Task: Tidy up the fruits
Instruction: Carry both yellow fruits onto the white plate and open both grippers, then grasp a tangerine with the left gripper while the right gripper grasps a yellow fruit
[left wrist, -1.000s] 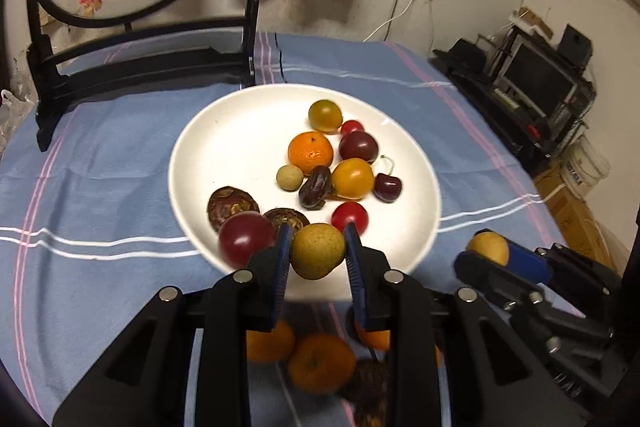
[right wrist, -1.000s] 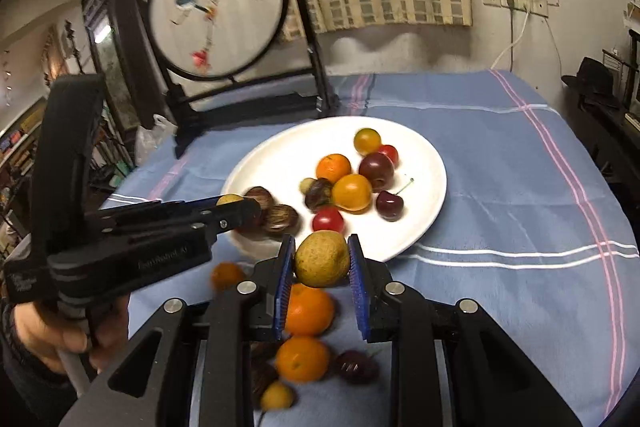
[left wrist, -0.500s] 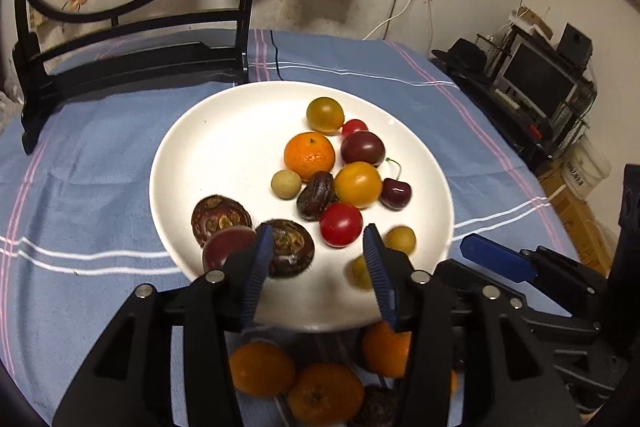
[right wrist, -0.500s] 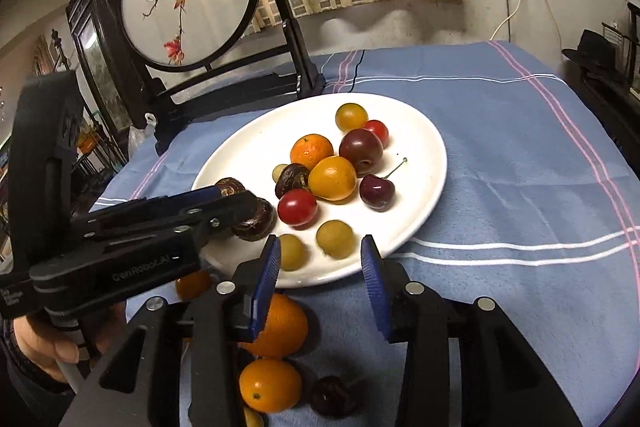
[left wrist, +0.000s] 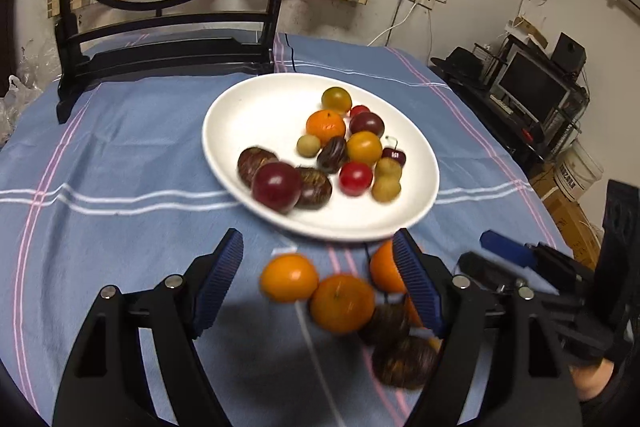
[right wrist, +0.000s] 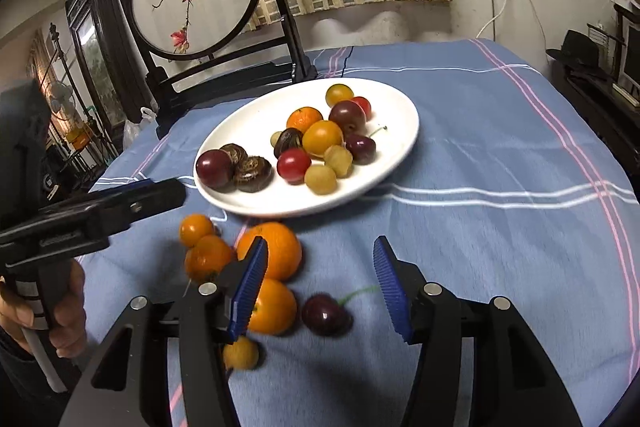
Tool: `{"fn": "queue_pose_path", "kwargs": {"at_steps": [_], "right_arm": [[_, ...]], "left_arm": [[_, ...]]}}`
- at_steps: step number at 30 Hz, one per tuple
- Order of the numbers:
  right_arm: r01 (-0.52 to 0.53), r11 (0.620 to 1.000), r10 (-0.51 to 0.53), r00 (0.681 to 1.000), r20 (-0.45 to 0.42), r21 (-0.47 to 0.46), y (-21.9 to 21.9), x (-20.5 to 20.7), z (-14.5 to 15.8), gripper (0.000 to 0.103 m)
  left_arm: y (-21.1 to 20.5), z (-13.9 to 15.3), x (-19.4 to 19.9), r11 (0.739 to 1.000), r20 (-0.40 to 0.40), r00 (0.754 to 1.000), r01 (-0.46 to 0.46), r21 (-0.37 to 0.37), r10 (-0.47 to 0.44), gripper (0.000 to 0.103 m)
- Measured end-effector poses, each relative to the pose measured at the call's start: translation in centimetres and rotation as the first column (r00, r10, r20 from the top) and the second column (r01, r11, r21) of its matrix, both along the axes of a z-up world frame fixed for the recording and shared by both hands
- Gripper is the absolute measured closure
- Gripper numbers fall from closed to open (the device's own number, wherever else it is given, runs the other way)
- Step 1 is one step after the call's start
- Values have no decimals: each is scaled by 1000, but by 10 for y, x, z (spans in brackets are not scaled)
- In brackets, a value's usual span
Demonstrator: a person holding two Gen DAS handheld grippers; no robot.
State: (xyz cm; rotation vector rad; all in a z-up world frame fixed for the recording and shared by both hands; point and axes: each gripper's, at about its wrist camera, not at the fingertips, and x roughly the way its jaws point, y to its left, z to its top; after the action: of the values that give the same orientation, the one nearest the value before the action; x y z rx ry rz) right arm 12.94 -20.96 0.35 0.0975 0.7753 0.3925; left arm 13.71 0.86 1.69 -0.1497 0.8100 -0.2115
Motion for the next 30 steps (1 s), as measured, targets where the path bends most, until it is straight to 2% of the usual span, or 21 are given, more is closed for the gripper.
{"fn": "queue_pose_path", "kwargs": {"at_steps": [3,8,12,14,20,22,25,26,30], "right_arm": [[13,1000,-13,1000,4,4,-4,-9,-2,41],[-15,1000,15,999,-32,19,-4,-23,-8,41],[-86,995,82,994,-77,-50,11,-40,-18,43],[-128,988,120,988,-93,-82,21,-47,-23,49],[-205,963,184,975,-127,-178,50,-47,-31,49],[-225,942,202,973,-113,-251,65,-45,-33,48],[-246,930,224,969,-109,-273,75,-43,-32,73],[-246,929,224,969,-107,-278,76,-43,-32,76],[-228,950,208,972,-109,-212,64,-45,-32,77]], "left_arm": [[11,-11,-12,1000,-18,1000,-9,-4,9,28],[22,-25,-26,999,-50,998,-27,39,29,28],[23,-27,-27,998,-54,998,-31,63,34,28],[23,-27,-26,997,-55,998,-34,74,38,28],[26,-27,-27,997,-64,998,-26,67,30,28],[25,-26,-27,997,-62,998,-21,68,25,28],[26,-26,-26,998,-65,998,-22,66,26,28],[27,-27,-26,998,-68,997,-22,61,26,28],[30,-31,-23,997,-81,996,-36,63,41,28]]}}
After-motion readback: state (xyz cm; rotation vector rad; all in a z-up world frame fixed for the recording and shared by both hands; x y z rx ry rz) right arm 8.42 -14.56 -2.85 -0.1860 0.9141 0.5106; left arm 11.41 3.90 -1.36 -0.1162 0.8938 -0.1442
